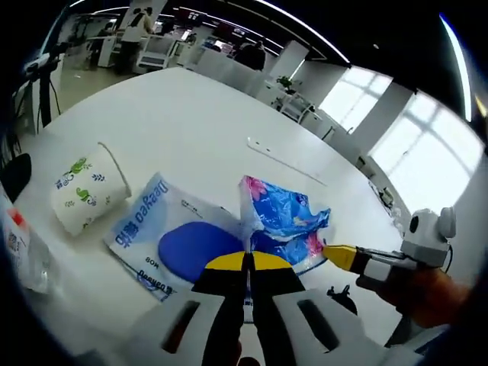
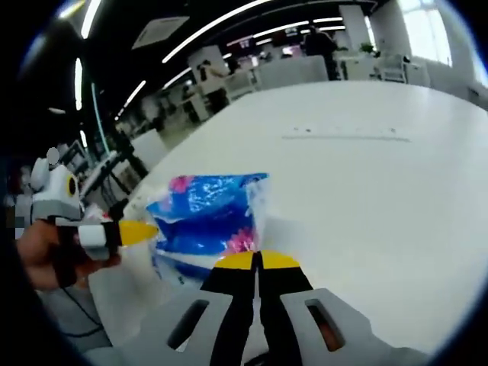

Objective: Arrange the tabletop items into an orderly group along one side of the table until the central work area is clear of visible clutter.

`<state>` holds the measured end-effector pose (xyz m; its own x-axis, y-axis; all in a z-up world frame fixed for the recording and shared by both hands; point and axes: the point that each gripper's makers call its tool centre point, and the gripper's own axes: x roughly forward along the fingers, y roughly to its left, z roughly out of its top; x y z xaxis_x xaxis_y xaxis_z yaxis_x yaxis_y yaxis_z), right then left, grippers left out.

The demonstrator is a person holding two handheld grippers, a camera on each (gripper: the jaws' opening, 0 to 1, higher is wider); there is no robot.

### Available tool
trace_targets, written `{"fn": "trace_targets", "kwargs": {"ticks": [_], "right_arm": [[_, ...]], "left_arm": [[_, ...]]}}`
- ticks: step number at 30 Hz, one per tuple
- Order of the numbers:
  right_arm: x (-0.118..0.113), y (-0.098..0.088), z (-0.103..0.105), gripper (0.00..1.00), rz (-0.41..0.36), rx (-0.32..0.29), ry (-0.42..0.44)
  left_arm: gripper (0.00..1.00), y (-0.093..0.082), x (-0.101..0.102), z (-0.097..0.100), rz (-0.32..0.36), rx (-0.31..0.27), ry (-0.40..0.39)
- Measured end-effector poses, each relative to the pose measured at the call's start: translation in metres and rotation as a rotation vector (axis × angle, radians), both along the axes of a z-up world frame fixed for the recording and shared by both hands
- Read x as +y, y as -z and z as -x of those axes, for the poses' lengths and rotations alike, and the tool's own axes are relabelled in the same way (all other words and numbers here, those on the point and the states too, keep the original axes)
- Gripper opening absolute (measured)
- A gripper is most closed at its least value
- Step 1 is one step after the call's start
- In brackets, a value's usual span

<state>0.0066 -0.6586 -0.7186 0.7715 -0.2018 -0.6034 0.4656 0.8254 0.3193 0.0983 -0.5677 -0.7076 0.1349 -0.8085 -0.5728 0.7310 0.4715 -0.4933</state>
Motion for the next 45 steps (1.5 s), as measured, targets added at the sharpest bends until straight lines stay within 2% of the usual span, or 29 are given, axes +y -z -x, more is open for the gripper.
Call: {"fn": "trace_targets", "kwargs": {"ticks": [11,25,31,44,45], "right_arm": [[-0.019,-0.002,0.037,0.0,-0.002,-0.006,0.079],[-0.036,0.002,0.09,0.0,-0.022,-0.013,0.184],[-0.044,0.001,0.1,0.0,-0.026,-0.017,0.205],[-0.065,0.004,0.105,0.0,-0.025,-0.008,0.208],[-0.072,0.004,0.106,0.0,-0.022,-0.006,0.211]], "left_arm": [[0.0,-0.009,-0.029,0.03,0.012,-0.021,0.088],[0.0,-0.01,-0.062,0.072,0.001,-0.04,0.192],[0.0,-0.011,-0.073,0.082,0.0,-0.047,0.221],[0.0,-0.008,-0.096,0.087,-0.02,-0.048,0.257],[0.0,-0.008,-0.098,0.088,-0.02,-0.05,0.262]]}}
